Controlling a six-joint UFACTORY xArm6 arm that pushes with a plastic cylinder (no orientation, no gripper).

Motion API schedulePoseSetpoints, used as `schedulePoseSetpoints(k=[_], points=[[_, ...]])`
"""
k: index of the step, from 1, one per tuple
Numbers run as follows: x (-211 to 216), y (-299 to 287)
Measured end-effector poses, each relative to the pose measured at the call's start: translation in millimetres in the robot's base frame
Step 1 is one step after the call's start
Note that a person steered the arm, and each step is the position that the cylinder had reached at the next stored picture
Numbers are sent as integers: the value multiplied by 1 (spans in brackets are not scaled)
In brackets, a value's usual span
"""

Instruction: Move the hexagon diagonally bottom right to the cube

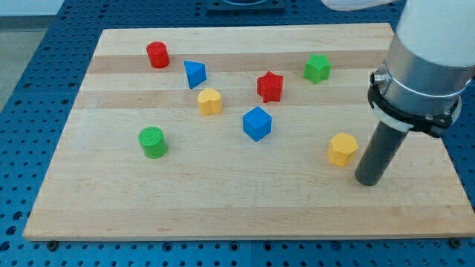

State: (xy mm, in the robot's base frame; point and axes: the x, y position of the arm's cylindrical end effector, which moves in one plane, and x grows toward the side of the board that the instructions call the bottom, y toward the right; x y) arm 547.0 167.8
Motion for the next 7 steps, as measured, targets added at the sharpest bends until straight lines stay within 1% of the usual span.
schedulePoseSetpoints(k=[1,2,4,5,7], points=[[-22,23],[-32,32],[-48,32],[-48,31],[-44,-13]])
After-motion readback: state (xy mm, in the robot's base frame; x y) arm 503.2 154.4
